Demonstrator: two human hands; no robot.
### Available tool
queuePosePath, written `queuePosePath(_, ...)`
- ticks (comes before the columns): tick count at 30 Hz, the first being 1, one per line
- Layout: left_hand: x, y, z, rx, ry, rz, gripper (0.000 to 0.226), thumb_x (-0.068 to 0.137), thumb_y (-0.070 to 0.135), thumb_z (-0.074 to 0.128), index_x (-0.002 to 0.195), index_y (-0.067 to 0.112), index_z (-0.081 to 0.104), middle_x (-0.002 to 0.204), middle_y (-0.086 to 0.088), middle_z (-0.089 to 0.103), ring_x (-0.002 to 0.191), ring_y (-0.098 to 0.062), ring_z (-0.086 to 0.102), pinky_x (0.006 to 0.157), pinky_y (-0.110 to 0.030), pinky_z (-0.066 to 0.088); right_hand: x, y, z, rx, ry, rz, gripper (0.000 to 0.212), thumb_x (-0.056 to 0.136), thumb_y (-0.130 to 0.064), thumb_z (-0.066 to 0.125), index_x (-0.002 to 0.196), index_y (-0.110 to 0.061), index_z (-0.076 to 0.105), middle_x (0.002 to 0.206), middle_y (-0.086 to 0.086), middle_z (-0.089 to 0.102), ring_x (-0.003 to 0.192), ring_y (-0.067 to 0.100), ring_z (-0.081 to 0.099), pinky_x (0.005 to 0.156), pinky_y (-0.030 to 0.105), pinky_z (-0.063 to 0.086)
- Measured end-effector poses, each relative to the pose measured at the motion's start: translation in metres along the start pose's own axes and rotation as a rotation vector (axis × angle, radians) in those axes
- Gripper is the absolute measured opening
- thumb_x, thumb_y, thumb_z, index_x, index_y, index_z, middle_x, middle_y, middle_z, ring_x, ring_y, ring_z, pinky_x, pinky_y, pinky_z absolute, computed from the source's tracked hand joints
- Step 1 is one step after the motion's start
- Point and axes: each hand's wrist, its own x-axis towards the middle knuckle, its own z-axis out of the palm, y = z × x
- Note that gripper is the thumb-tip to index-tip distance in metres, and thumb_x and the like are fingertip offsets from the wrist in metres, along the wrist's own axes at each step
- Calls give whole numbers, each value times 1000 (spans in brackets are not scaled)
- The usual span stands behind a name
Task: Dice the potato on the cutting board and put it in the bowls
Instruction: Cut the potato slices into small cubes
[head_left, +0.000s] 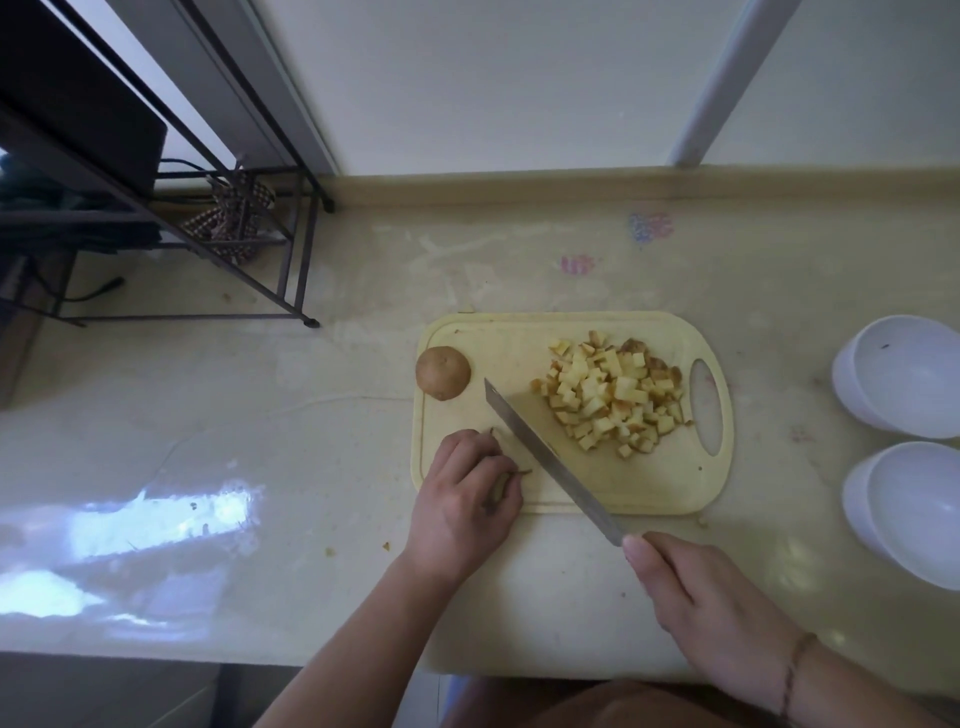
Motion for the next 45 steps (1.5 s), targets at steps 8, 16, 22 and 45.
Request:
queuePosePath(8, 0, -1, -1, -45, -11, -44, 4, 82, 3, 78, 85, 1, 75, 93, -7, 68, 95, -25, 65, 82, -34, 54, -5, -1, 5, -11, -62, -17, 93, 64, -102, 6, 66, -17, 45, 62, 2, 58, 59, 15, 53, 66, 33, 43)
queuePosePath(16, 1, 0, -1, -72, -5, -60, 5, 81, 2, 78, 86, 1, 76, 96, -7, 69, 98, -24, 65, 84, -33, 55, -10, 10, 7, -67, -88, -10, 99, 62, -101, -4, 71, -16, 44, 68, 10, 59, 65, 17, 54, 67, 34, 40)
queuePosePath(22, 3, 1, -3, -70, -25, -47, 5, 81, 2, 78, 85, 1, 75, 93, -8, 68, 97, -23, 64, 85, -31, 54, 16, -6, 19, -35, -25, -61, 87, 64, -99, -5, 64, -26, 43, 57, 1, 54, 62, 13, 54, 59, 27, 38)
queuePosePath(45, 86, 23, -70, 260, -930, 108, 69, 77, 60, 67, 133, 21, 59, 130, 3, 61, 114, -18, 55, 96, -35, 49, 2, 23, -2, -834, 306, -486, 86, 102, -62, 3, 68, -22, 71, 38, 3, 55, 23, 16, 49, 31, 19, 18)
